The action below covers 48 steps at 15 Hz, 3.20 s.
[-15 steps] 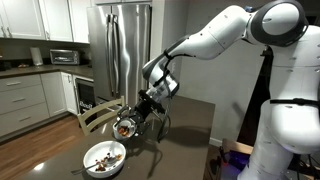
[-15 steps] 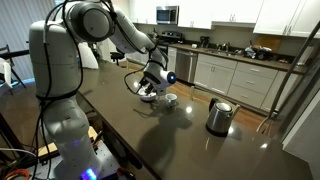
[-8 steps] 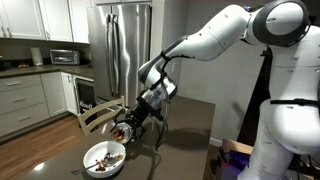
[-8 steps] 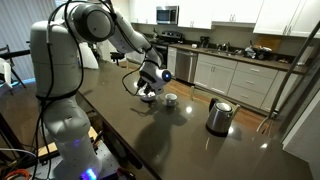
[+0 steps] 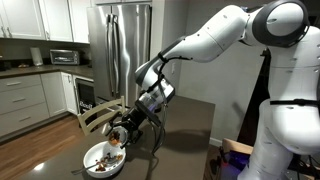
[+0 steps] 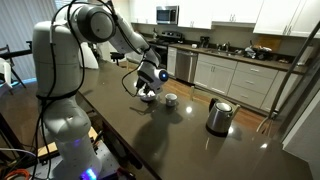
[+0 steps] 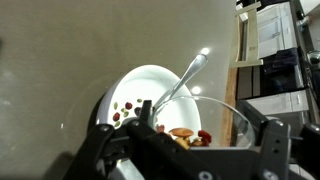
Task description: Pick up the glass cup and pour some of it's content into the bowl
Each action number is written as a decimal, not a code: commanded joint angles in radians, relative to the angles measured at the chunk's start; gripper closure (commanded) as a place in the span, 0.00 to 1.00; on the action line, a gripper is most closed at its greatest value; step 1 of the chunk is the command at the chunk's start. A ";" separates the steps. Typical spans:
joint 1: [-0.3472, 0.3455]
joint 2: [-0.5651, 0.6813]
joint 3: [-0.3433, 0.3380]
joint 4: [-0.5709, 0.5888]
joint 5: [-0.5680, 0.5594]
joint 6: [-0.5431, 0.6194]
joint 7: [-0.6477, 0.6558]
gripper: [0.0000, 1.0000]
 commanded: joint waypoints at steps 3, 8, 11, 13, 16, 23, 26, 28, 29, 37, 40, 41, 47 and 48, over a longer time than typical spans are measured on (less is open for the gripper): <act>0.019 0.062 0.019 0.061 0.066 0.043 -0.107 0.41; 0.027 0.132 0.024 0.130 0.086 0.048 -0.184 0.41; 0.022 0.129 0.015 0.119 0.041 0.019 -0.142 0.16; 0.022 0.144 0.014 0.133 0.041 0.019 -0.142 0.16; 0.020 0.139 0.014 0.127 0.048 0.016 -0.154 0.41; 0.013 0.104 0.004 0.105 0.056 0.022 -0.188 0.41; 0.017 0.090 0.007 0.096 0.070 0.033 -0.233 0.41; 0.026 0.081 0.015 0.083 0.086 0.050 -0.284 0.41; 0.029 0.077 0.019 0.077 0.094 0.056 -0.312 0.41; 0.070 0.068 0.040 0.043 0.217 0.111 -0.550 0.41; 0.079 0.077 0.038 0.057 0.223 0.123 -0.574 0.41; 0.078 0.079 0.037 0.061 0.226 0.124 -0.585 0.41; 0.073 0.091 0.028 0.086 0.268 0.145 -0.671 0.41; 0.073 0.095 0.026 0.092 0.277 0.148 -0.690 0.41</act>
